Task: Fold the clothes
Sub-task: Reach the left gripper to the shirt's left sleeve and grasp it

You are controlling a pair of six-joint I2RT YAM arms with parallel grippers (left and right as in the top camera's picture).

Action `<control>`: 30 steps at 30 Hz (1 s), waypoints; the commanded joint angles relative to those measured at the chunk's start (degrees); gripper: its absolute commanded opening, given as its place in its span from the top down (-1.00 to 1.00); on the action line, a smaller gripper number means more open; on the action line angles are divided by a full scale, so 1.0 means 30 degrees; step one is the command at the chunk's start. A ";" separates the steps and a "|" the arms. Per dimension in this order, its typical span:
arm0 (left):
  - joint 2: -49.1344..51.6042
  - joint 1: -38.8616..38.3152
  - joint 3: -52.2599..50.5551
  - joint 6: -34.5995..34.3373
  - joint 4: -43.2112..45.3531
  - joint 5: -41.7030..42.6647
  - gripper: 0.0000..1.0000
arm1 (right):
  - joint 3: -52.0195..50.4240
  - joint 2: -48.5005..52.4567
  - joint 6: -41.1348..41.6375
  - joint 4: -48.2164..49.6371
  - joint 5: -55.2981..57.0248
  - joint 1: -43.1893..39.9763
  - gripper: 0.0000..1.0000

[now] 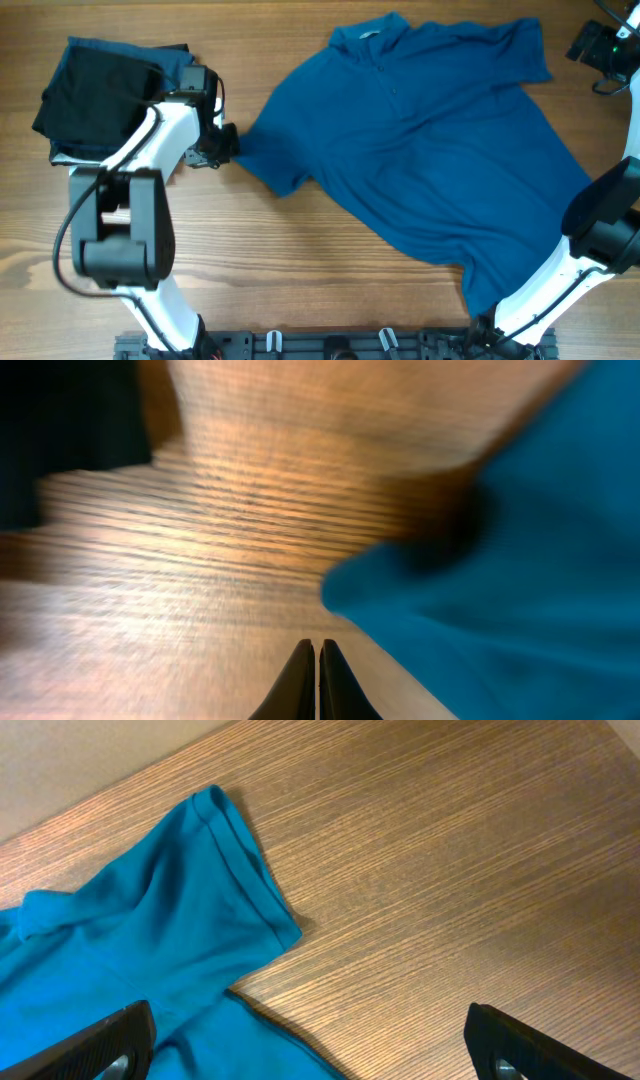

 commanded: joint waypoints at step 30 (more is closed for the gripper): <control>0.2849 -0.2011 0.0182 0.0423 0.2186 -0.2565 0.92 | 0.0000 0.0168 0.0189 0.0022 0.0117 0.0007 -0.99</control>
